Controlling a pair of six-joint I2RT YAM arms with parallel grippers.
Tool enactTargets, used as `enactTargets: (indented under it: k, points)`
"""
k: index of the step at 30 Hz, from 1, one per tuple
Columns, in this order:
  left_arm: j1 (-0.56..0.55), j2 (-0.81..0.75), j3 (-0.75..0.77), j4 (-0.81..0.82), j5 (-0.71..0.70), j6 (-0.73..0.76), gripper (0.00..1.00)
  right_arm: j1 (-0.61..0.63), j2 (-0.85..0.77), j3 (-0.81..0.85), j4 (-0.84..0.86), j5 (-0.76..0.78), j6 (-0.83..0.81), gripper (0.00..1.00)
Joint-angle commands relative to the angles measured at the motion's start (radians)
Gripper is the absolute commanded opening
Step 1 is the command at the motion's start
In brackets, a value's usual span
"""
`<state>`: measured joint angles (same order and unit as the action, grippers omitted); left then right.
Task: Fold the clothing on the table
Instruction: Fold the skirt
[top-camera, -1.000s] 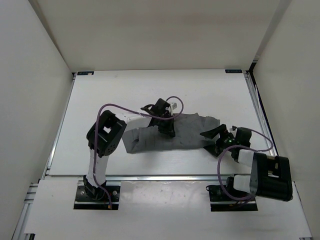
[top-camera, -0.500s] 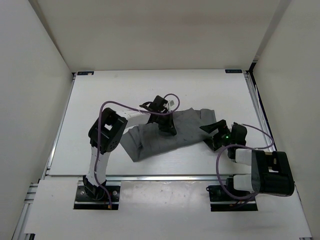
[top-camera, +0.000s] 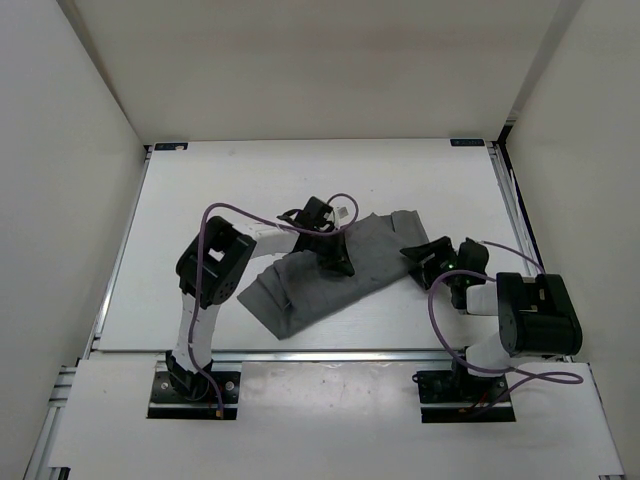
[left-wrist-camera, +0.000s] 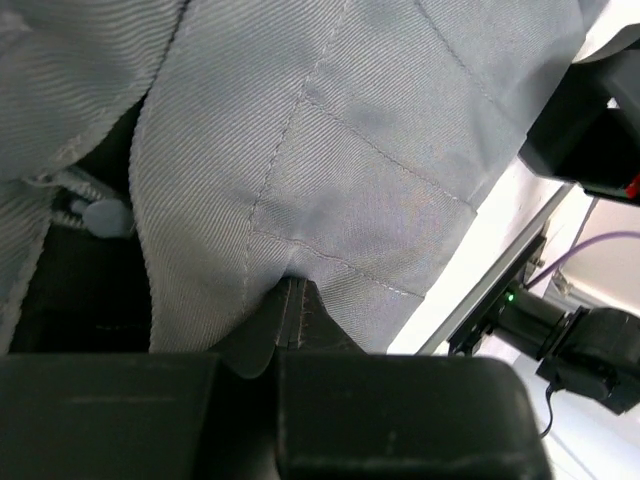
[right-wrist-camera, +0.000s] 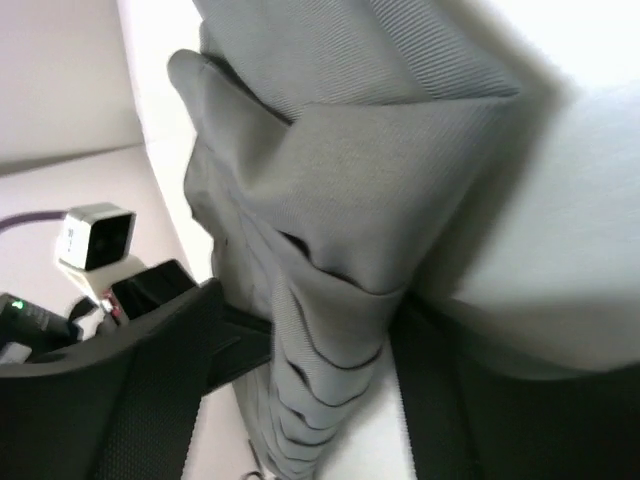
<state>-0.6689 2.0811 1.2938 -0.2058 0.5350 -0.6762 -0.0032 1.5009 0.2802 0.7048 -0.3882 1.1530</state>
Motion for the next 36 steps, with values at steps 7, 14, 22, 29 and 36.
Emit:
enactTargets:
  k: [7,14,22,29,36]
  points:
    - [0.018,-0.036,-0.011,-0.083,0.02,0.084,0.0,0.005,-0.04,-0.081,-0.036,0.114,-0.284,0.0]
    - [0.029,-0.038,0.021,-0.084,0.0,0.086,0.0,0.011,-0.203,-0.052,-0.109,-0.047,-0.663,0.0]
    - [0.02,-0.012,0.125,-0.093,-0.021,0.07,0.0,0.147,-0.49,-0.033,-0.182,-0.077,-0.84,0.0]
    - [-0.014,0.036,0.174,-0.07,-0.015,0.032,0.0,0.322,-0.677,-0.027,-0.264,-0.032,-1.035,0.0]
    - [-0.009,0.013,0.159,-0.061,-0.04,0.024,0.0,0.316,-0.749,-0.032,-0.407,0.0,-0.965,0.09]
